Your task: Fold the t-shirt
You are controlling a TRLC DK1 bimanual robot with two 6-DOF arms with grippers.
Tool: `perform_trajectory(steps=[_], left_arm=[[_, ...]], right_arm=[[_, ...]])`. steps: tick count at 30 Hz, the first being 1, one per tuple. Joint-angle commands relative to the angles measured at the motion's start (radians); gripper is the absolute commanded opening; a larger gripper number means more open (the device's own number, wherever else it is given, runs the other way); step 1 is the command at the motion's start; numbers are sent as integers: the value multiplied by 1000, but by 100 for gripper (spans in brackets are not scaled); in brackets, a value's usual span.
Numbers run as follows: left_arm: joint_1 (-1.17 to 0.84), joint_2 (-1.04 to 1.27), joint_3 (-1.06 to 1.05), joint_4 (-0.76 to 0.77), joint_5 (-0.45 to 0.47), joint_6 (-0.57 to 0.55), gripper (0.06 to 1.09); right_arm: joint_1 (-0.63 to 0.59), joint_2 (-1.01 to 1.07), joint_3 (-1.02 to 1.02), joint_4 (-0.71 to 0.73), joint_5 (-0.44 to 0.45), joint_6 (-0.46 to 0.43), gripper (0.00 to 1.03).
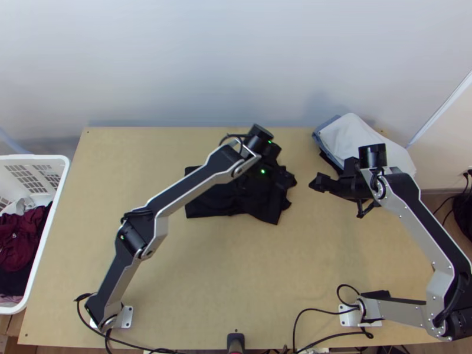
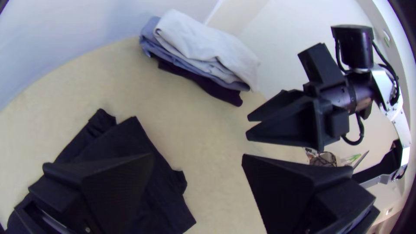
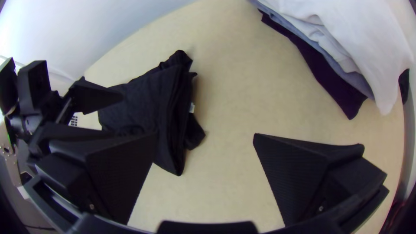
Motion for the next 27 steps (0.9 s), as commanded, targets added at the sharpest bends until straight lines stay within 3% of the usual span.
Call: perform_trajectory(steps=[1,5,9,12,15,19,27], left_arm=[[60,-95,24,17,5,-21,104],[131,-141,24,0,10,-20,104],[204,-205,24,-12,2,-23,104],[255,-262,22,-29,-53,-4,104],[307,-325,21,-38,-180,65,104],[387,-406,21,-44,-280,135,104],[528,-532,21,-136,-301,191,104]], right_arm=[[42,29,-21,37,5,18,99],[113,92,5,84,-6,18,99],[152,189,59,113,-72,15,99],[151,269,117,118,-123,12,99],[134,335,174,118,-161,12,99],[114,404,222,118,-183,10,99],[94,493,254,115,-207,9,99]])
